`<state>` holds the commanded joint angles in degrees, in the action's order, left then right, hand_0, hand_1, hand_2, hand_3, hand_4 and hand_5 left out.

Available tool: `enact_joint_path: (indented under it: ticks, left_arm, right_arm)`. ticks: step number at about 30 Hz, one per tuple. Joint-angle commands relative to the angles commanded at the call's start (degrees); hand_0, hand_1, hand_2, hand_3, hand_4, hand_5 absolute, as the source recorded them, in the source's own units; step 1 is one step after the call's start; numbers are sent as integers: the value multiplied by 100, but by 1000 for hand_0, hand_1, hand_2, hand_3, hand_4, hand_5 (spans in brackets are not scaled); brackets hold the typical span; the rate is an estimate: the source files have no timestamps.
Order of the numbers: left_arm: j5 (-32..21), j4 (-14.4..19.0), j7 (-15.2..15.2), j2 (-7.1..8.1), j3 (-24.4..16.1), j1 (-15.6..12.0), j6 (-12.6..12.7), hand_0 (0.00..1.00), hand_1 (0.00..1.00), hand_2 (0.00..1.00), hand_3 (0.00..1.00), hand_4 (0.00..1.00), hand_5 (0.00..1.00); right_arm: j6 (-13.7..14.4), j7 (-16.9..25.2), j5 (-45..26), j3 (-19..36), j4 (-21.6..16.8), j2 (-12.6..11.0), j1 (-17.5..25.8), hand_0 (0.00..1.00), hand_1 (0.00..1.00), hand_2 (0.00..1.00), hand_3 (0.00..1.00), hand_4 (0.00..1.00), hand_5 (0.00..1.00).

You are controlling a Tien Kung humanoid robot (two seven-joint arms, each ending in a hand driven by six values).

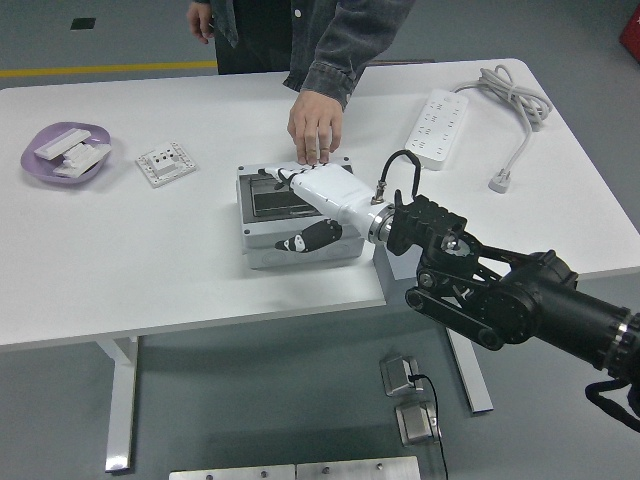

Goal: Pick up the cylinder from the cube,place it in the box,flap close box

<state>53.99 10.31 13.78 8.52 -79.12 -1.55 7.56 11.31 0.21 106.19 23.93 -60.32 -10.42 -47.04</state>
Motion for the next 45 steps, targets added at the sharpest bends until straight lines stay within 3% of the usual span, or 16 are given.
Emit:
enact_joint_path:
  ticks: [9,19,25,32,36,38,45]
  left_arm:
    - [-63,0,80,-23,37,-105,50,629,568,522,608,564,152]
    - [-330,0,161,-73,187,-338,100,628,568,522,608,564,152]
    - [-364,0,153,-91,175,-369,111,628,568,522,608,564,152]
    - [-358,0,118,-133,151,-355,104,628,568,521,608,564,154]
    - [-384,0,99,-154,163,-354,97,628,568,521,608,564,154]
    - [-407,0,92,-157,174,-366,95,628,568,521,607,564,156]
    - [-471,0,59,-175,188,-391,84,628,569,522,607,564,156]
  right_arm:
    - [-131,-151,446,938,-340,-299,532,725,712,787,972,893,393]
    - [-455,-569,1330,2774,-1641,-511,1792,718,700,785,965,883,395]
    - [-419,-570,1457,3799,-2386,-545,2486,724,696,780,957,877,399]
    - [81,-17,724,4958,-2918,-323,3337,718,691,776,947,874,400]
    - [351,433,60,5508,-2893,-190,3776,718,691,776,947,874,400]
    - [432,710,-378,5784,-2826,-149,4000,712,677,754,894,877,412]
    - [511,1344,-1669,6176,-2707,-70,4199,702,671,740,850,883,441]
